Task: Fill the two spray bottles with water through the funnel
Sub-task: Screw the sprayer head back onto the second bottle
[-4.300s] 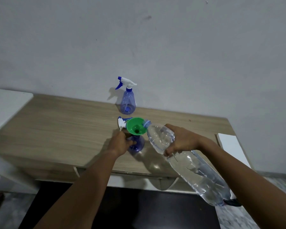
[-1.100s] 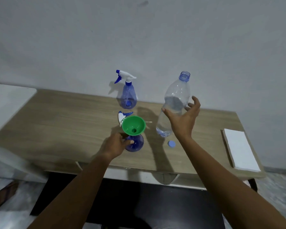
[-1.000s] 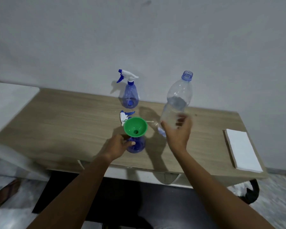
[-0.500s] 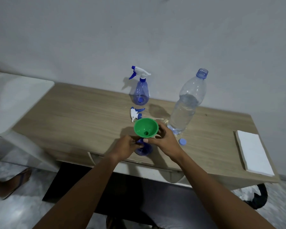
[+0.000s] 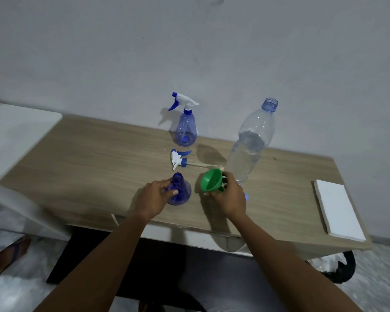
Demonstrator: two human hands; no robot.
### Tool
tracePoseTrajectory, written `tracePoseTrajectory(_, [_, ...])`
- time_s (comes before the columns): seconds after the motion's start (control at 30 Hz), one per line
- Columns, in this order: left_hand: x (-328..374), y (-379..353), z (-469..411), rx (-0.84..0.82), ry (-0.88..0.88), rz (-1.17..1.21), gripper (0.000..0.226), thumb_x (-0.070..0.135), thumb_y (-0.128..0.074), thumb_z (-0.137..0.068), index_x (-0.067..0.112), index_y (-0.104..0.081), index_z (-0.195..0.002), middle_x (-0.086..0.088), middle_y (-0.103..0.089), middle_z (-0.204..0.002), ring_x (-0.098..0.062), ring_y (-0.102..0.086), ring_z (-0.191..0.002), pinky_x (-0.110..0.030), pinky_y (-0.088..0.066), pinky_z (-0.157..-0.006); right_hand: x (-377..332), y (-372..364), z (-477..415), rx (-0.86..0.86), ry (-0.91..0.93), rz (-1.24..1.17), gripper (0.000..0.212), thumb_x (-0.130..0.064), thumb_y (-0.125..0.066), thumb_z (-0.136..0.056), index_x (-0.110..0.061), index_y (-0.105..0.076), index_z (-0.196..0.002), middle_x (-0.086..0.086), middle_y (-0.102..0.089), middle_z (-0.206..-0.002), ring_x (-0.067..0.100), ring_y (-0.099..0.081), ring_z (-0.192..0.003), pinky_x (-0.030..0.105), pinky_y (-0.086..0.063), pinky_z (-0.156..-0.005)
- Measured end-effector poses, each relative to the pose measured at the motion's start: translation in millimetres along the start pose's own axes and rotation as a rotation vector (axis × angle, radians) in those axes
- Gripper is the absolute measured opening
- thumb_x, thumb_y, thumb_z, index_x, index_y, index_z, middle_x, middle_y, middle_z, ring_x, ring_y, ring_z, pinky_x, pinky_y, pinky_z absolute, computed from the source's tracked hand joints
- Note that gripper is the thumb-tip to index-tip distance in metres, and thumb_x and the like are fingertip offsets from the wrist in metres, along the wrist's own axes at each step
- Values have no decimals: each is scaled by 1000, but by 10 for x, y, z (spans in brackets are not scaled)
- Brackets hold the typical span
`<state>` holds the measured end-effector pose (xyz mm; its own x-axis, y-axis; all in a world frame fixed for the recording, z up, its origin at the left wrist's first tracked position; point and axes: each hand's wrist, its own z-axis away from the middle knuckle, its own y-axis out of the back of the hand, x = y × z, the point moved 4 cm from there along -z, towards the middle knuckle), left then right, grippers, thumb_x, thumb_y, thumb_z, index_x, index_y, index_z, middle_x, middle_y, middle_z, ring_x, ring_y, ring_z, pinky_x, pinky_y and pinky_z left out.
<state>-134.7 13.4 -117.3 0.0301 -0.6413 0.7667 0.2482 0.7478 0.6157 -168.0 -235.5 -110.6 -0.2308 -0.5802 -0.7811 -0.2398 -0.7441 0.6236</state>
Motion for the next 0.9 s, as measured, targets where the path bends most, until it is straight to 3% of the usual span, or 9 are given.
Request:
tracePoseTrajectory(0.1, [-49,32,-56,14,0,5,45,54,-63,-78,52,-58,-122,13,-76,-96,-9,-70,-93,-39,-56,-87,75,-68,25,42,-23,118,60,-44,-80,-72,-34,-54,-125,-6,-71,-113,20,-66,-102,38,-55,-80])
tracePoseTrajectory(0.23, [-86,34,-105,10,-16,35,48,60,-62,-75,58,-52,-121,11,-76,-106,-10,-70,-100,-40,-55,-92,137,-124,56,50,-38,178,65,-41,-78,-73,-32,-53,-132,-1,-72,-113,24,-67,-104,40,-55,-81])
tracePoseTrajectory(0.37, [-50,38,-106,32,-9,51,40,32,-72,-88,34,-66,-128,14,-72,-103,-9,-67,-98,-26,-48,-83,144,-78,110,44,-15,120,75,-37,-82,-72,-33,-50,-139,-9,-68,-115,15,-63,-105,33,-50,-82])
tracePoseTrajectory(0.5, [-74,110,-165,37,-11,8,41,34,-70,-90,32,-64,-131,6,-74,-100,-13,-67,-94,-24,-44,-73,37,-1,76,131,70,35,90,-40,-92,-66,-27,-49,-144,-6,-61,-133,13,-56,-121,33,-49,-98])
tracePoseTrajectory(0.67, [-79,237,-233,43,7,3,40,33,-71,-89,34,-66,-129,5,-75,-99,-12,-66,-90,-15,-40,-65,-454,-194,-257,109,249,121,58,-41,-83,-80,-21,-63,-130,2,-66,-128,21,-56,-119,39,-48,-100])
tracePoseTrajectory(0.77, [-119,303,-271,39,11,5,41,32,-72,-89,33,-65,-129,4,-76,-103,-4,-62,-86,-5,-37,-61,-701,-475,-575,-5,267,219,45,-39,-79,-84,-21,-69,-125,1,-70,-124,22,-61,-116,40,-49,-98])
tracePoseTrajectory(0.9, [-203,381,-308,37,-21,14,39,25,-72,-90,26,-68,-128,12,-71,-87,9,-59,-74,0,-40,-61,-788,-886,-987,-183,238,337,36,-38,-76,-85,-25,-75,-118,3,-72,-118,23,-66,-105,38,-53,-89])
